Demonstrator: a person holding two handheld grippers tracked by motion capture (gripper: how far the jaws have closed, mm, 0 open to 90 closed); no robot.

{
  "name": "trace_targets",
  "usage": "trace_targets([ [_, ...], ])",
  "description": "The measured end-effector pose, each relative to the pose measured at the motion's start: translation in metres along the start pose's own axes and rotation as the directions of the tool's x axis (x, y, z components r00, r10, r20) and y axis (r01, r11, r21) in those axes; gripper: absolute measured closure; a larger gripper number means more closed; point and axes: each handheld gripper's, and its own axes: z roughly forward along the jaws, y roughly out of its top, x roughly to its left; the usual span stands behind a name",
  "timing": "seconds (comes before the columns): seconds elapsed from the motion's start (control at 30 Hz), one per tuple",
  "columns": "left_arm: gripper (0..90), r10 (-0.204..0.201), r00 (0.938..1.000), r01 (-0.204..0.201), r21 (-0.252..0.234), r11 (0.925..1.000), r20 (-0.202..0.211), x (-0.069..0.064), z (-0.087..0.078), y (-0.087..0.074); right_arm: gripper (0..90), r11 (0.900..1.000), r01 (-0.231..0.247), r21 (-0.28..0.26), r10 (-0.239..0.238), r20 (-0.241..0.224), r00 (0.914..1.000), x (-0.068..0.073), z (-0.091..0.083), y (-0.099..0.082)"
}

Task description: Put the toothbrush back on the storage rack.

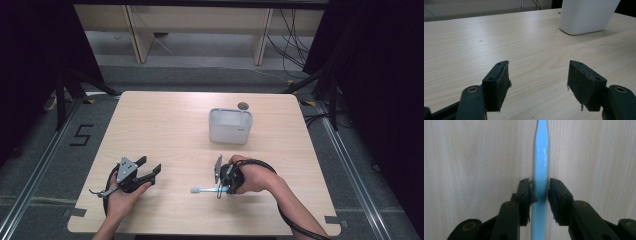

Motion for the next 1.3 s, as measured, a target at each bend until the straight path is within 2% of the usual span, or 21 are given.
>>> trace_targets([
  [0.07,33.1,0.0,1.0,0.0,0.001,1.0,0.0,0.0,0.0,0.0,71.6,0.9996,0.027,-0.001,-0.027,-0.005,0.9996,-0.002,0.001,0.001],
  [0.2,33.1,-0.002,1.0,0.002,-0.007,1.0,0.005,0.0,0.001,0.0,72.1,0.9999,0.007,0.007,-0.007,-0.01,0.9999,-0.001,0.001,0.002],
  [0.23,33.1,0.0,1.0,0.0,0.004,1.0,-0.001,0.0,0.0,0.0,73.1,0.9996,0.026,0.013,-0.026,-0.012,0.9996,-0.002,0.002,0.004],
  [0.33,33.1,-0.001,1.0,0.001,0.004,1.0,0.001,-0.001,0.0,0.0,74.1,0.9993,0.022,0.032,-0.021,-0.021,0.9996,-0.002,0.002,0.007],
  [0.4,33.1,-0.002,1.0,0.002,0.003,1.0,0.001,-0.001,0.0,0.0,76.0,0.9978,0.033,0.057,-0.031,-0.043,0.9986,-0.004,0.002,0.012],
  [0.43,33.1,-0.006,0.9999,0.006,-0.007,1.0,0.008,0.0,0.001,0.0,76.4,0.997,0.059,0.05,-0.057,-0.039,0.9976,-0.005,0.004,0.012],
  [0.5,33.1,-0.005,1.0,0.005,0.003,1.0,0.003,0.0,0.0,0.0,77.0,0.9969,0.053,0.059,-0.05,-0.044,0.9978,-0.005,0.004,0.015],
  [0.6,33.1,-0.007,1.0,0.007,0.002,1.0,0.004,-0.001,0.0,0.0,78.6,0.9932,0.08,0.084,-0.077,-0.043,0.9961,-0.007,0.004,0.018],
  [0.67,33.0,-0.007,0.9999,0.007,-0.006,1.0,0.009,-0.001,0.001,0.0,79.0,0.9957,0.056,0.073,-0.053,-0.05,0.9974,-0.005,0.005,0.018],
  [0.73,33.1,-0.006,0.9999,0.006,-0.006,1.0,0.009,-0.001,0.001,0.0,79.1,0.9955,0.073,0.06,-0.07,-0.05,0.9963,-0.006,0.006,0.017],
  [0.8,33.0,-0.007,0.9999,0.007,-0.006,1.0,0.009,-0.001,0.001,0.0,79.2,0.9948,0.066,0.077,-0.062,-0.052,0.9967,-0.006,0.004,0.017],
  [0.87,33.0,-0.006,1.0,0.006,-0.002,1.0,0.007,-0.001,0.001,0.0,79.2,0.9985,0.022,0.05,-0.02,-0.042,0.9989,-0.003,0.002,0.015],
  [0.9,33.1,-0.007,0.9999,0.007,-0.006,1.0,0.008,-0.001,0.001,0.0,79.2,0.9994,0.03,0.017,-0.03,-0.037,0.9989,-0.004,0.003,0.012],
  [0.93,33.1,-0.007,0.9999,0.007,-0.006,1.0,0.008,-0.001,0.001,0.0,79.3,0.9996,-0.002,0.028,0.003,-0.036,0.9993,-0.002,0.0,0.012],
  [0.97,33.1,-0.007,0.9999,0.008,-0.006,1.0,0.008,-0.001,0.001,0.0,79.3,0.9996,-0.002,0.028,0.003,-0.036,0.9993,-0.002,0.0,0.012],
  [1.0,33.1,-0.006,1.0,0.006,0.004,1.0,0.003,-0.001,0.0,0.0,79.4,0.9999,-0.002,-0.016,0.002,-0.017,0.9999,-0.002,-0.004,0.009],
  [1.03,33.1,-0.006,1.0,0.006,0.004,1.0,0.003,-0.001,0.0,0.0,79.4,0.9999,-0.002,-0.016,0.002,-0.017,0.9999,-0.002,-0.004,0.009],
  [1.13,33.1,-0.004,1.0,0.004,0.005,1.0,0.001,-0.001,0.0,0.0,79.3,0.9967,-0.04,-0.07,0.042,0.019,0.999,0.001,-0.012,0.003],
  [1.17,33.1,-0.005,1.0,0.005,0.005,1.0,0.0,-0.001,0.0,0.0,79.3,0.9954,-0.036,-0.088,0.039,0.027,0.9989,0.001,-0.013,0.002],
  [1.2,33.1,-0.003,1.0,0.003,0.004,1.0,0.0,-0.001,0.0,0.0,79.3,0.993,-0.071,-0.094,0.075,0.036,0.9965,0.003,-0.015,0.0],
  [1.3,33.1,-0.005,1.0,0.005,0.002,1.0,0.001,-0.001,0.0,0.0,79.3,0.9819,-0.107,-0.156,0.117,0.053,0.9917,0.004,-0.019,-0.005],
])
